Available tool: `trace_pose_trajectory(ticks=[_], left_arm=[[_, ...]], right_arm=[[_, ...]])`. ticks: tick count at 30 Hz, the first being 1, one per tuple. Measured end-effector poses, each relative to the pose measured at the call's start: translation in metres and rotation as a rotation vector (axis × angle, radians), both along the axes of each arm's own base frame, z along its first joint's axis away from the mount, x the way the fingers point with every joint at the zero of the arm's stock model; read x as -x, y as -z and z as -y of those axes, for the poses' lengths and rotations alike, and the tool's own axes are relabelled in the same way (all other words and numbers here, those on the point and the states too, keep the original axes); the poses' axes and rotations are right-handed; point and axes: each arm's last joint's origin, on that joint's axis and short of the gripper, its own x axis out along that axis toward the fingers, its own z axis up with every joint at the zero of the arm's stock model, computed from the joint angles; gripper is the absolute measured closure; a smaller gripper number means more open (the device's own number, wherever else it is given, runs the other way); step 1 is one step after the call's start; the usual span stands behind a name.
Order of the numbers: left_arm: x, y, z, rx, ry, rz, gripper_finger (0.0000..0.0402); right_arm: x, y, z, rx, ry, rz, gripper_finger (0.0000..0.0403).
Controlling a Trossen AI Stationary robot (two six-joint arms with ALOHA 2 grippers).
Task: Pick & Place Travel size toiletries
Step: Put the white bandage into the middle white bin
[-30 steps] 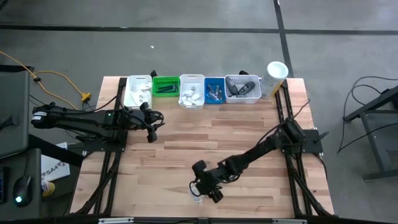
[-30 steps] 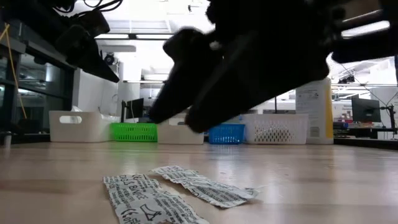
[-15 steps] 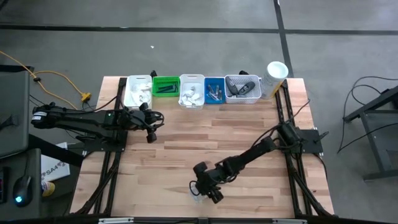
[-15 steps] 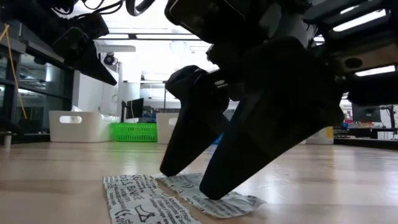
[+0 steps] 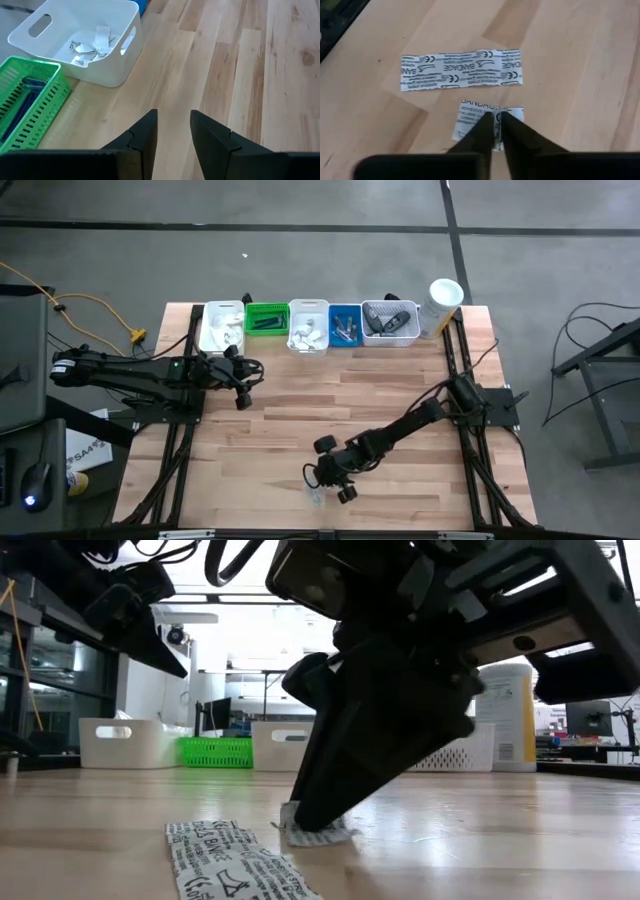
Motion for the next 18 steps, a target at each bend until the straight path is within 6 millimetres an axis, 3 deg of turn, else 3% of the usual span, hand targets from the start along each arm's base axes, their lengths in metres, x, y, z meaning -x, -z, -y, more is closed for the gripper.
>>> trace_pose_trajectory(ticks=[2,8,14,18], left_arm=[[0.000,0.000,0.000,0.000,0.000,-0.005,0.0286],[0.000,0.000,0.000,0.002,0.003,-0.004,0.0286],[0.000,0.000,0.000,0.002,0.003,0.002,0.0286],[0.000,0.000,0.000,0.002,0.003,0.007,0.0286]], right_arm=[[-0.001,-0.003,0.003,-0.002,0.006,0.005,0.0389],[0.003,-0.033,0.027,0.014,0.066,-0.016,0.0397],[0.001,-0.100,0.082,0.158,0.230,0.160,0.0398],[-0.001,-0.129,0.132,0.283,0.369,0.259,0.0398]])
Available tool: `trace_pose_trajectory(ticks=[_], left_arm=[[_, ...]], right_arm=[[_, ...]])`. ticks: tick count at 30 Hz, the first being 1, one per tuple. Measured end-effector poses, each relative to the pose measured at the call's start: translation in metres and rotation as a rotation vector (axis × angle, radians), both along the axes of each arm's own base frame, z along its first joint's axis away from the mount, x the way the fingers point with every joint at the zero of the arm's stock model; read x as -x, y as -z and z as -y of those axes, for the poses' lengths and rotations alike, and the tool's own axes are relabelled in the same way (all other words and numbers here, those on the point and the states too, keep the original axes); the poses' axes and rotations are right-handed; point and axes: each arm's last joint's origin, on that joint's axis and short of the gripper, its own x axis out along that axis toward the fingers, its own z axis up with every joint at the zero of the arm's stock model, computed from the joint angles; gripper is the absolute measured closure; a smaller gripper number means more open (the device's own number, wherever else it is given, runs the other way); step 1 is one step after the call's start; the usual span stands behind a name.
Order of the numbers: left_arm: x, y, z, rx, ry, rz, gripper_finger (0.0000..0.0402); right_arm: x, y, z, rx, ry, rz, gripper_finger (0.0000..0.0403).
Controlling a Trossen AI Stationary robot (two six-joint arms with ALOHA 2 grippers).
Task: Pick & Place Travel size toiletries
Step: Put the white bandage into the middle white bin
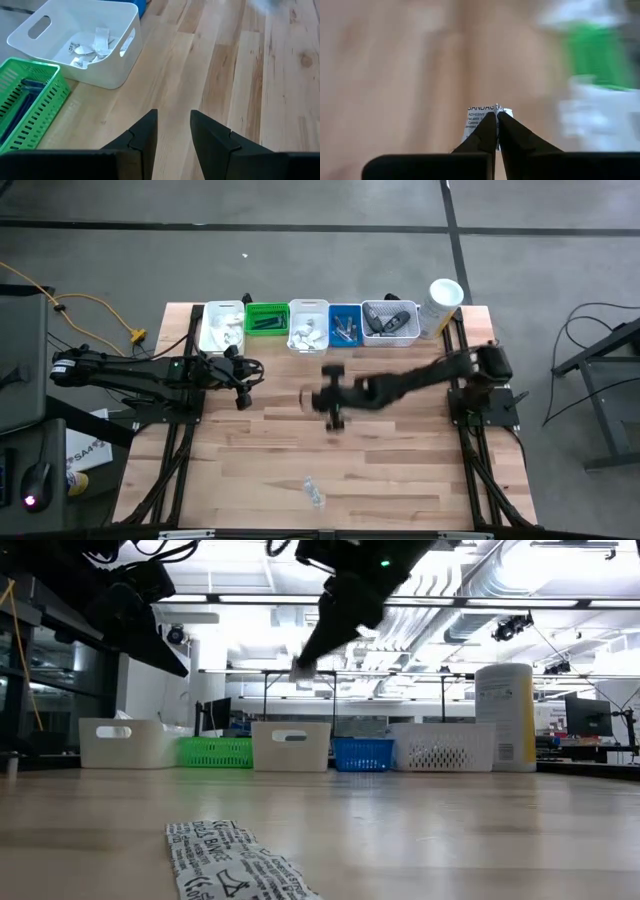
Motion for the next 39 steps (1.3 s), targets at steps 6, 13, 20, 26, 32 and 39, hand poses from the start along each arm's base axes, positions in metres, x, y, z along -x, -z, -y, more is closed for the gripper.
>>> trace_pose_trajectory(ticks=[6,13,20,26,32,39], left_arm=[[0.000,0.000,0.000,0.004,-0.003,-0.001,0.0286],[0.000,0.000,0.000,0.017,0.006,0.002,0.0286],[0.000,0.000,0.000,0.037,-0.007,0.012,0.0286],[-0.001,-0.001,0.002,0.080,0.041,0.028,0.0286],[-0.002,-0.001,0.003,0.110,0.054,0.034,0.0286],[-0.002,-0.001,0.003,0.138,0.052,0.041,0.0286]], right_arm=[[-0.004,-0.019,0.080,0.109,0.169,0.105,0.0399],[-0.003,-0.018,0.152,0.055,0.228,0.179,0.0399],[0.002,0.001,0.192,-0.024,0.256,0.155,0.0384],[0.000,0.015,0.198,-0.076,0.223,0.133,0.0380],[0.001,0.014,0.202,-0.136,0.242,0.158,0.0322],[0.003,0.012,0.206,-0.121,0.332,0.173,0.0209]])
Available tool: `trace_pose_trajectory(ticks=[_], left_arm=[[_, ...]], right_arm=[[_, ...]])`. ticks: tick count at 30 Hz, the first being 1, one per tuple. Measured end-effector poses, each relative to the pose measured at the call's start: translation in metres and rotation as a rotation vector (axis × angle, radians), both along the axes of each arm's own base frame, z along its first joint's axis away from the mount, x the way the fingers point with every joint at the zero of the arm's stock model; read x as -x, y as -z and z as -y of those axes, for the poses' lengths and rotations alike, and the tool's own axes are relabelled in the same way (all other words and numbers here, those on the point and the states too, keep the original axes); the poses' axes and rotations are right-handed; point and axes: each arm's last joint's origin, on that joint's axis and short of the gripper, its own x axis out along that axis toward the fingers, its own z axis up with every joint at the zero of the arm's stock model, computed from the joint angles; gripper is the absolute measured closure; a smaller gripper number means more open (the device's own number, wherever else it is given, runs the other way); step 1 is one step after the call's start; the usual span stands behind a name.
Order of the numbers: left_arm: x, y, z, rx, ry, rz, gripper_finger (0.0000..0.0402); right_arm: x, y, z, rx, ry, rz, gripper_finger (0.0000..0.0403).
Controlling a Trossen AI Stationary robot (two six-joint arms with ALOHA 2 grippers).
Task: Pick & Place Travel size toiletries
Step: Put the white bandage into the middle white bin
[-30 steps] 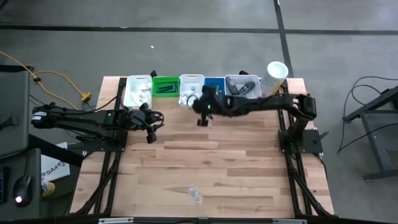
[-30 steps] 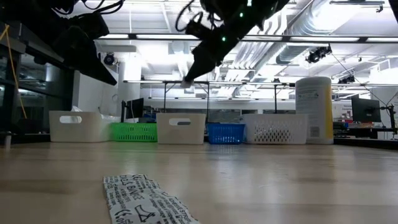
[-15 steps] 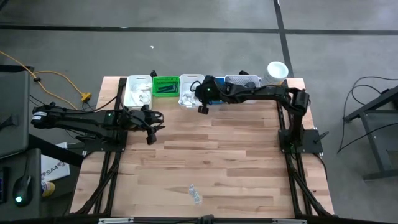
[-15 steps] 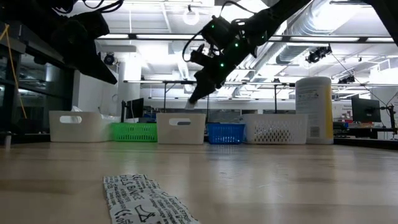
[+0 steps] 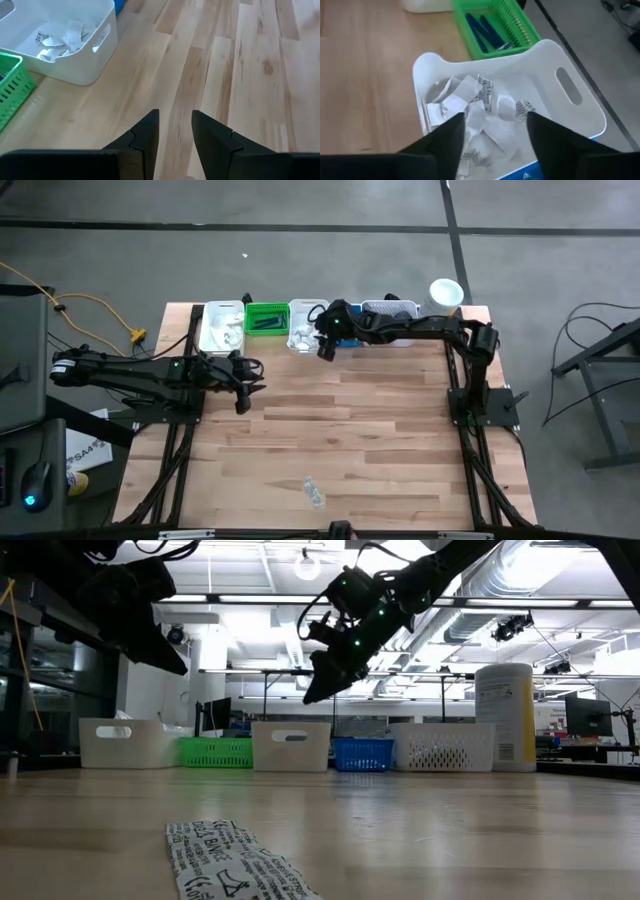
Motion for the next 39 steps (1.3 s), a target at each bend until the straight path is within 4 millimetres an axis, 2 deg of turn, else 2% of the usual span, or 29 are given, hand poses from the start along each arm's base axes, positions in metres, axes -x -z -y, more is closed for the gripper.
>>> trace_pose_trajectory(ticks=[5,8,13,20,25,31,39], left_arm=[[0.000,0.000,0.000,0.044,-0.025,0.014,0.0286],[-0.006,0.002,0.001,0.094,-0.001,0.021,0.0286],[-0.030,0.012,0.004,0.159,0.057,0.022,0.0286],[-0.069,0.030,0.017,0.241,0.129,-0.072,0.0286],[-0.097,0.026,0.048,0.216,0.166,-0.168,0.0286],[-0.123,0.027,0.096,0.239,0.123,-0.235,0.0286],[-0.149,0.032,0.157,0.294,0.140,-0.247,0.0286]], right_arm=[[0.004,-0.005,-0.002,-0.052,0.042,0.013,0.0151],[0.012,-0.018,-0.014,-0.164,0.018,0.008,0.0134],[0.031,-0.036,-0.052,-0.314,-0.044,-0.107,0.0128],[0.045,-0.038,-0.121,-0.318,-0.055,-0.328,0.0139],[0.053,-0.032,-0.174,-0.302,-0.031,-0.432,0.0143],[0.063,-0.033,-0.239,-0.267,-0.004,-0.383,0.0143],[0.093,-0.034,-0.316,-0.250,0.000,-0.290,0.0143]])
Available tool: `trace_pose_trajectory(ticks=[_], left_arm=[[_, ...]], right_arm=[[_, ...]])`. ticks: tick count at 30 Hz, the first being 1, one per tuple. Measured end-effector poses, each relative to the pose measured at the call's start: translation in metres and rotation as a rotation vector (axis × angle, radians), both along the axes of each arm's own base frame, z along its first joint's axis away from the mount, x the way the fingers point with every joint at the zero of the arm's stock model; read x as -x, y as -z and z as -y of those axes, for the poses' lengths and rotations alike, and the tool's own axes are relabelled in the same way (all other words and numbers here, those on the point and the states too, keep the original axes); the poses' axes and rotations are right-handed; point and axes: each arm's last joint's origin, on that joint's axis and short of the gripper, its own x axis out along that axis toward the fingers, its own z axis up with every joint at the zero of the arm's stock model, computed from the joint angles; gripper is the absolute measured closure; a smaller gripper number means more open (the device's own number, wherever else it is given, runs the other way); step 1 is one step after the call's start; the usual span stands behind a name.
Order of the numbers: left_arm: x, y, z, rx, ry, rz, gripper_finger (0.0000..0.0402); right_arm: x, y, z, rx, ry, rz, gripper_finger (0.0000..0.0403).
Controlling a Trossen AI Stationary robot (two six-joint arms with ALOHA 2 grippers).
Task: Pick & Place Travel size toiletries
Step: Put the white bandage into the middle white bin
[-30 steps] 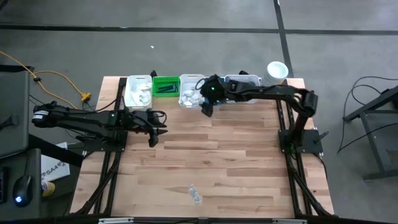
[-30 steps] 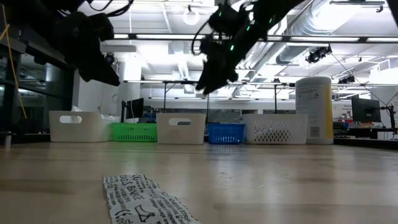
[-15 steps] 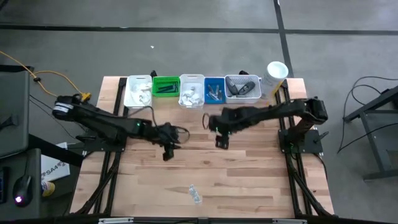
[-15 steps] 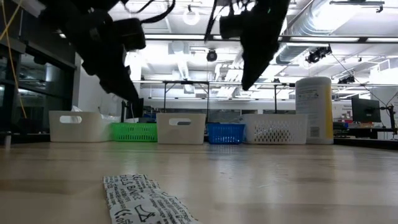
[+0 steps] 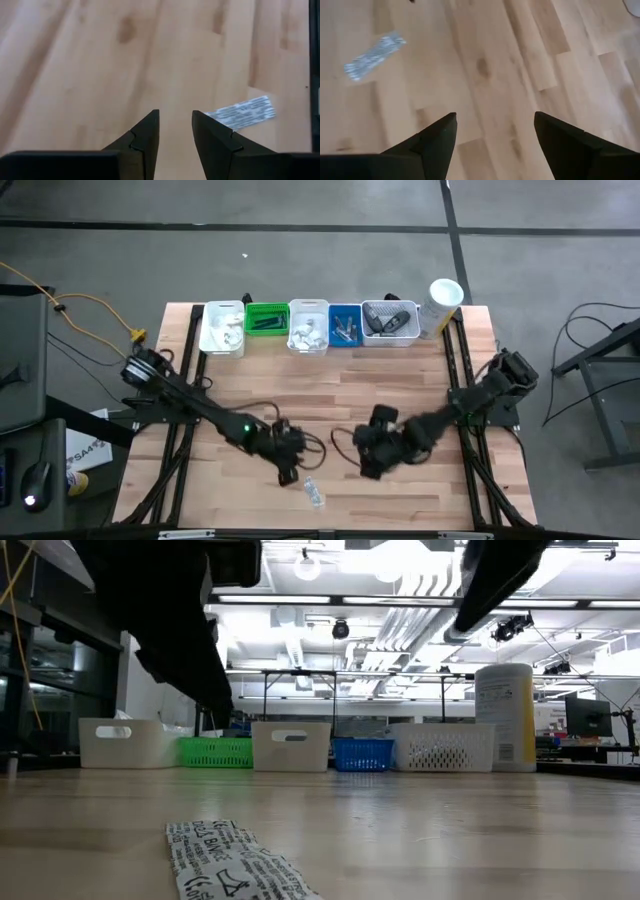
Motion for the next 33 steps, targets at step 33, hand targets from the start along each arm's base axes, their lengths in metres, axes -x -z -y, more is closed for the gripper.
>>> trace_pose_trajectory(ticks=[33], left_arm=[[-0.044,0.033,0.082,0.006,-0.040,-0.129,0.0179]], right_arm=[[0.066,0.001,-0.079,0.059,-0.158,0.042,0.0143]])
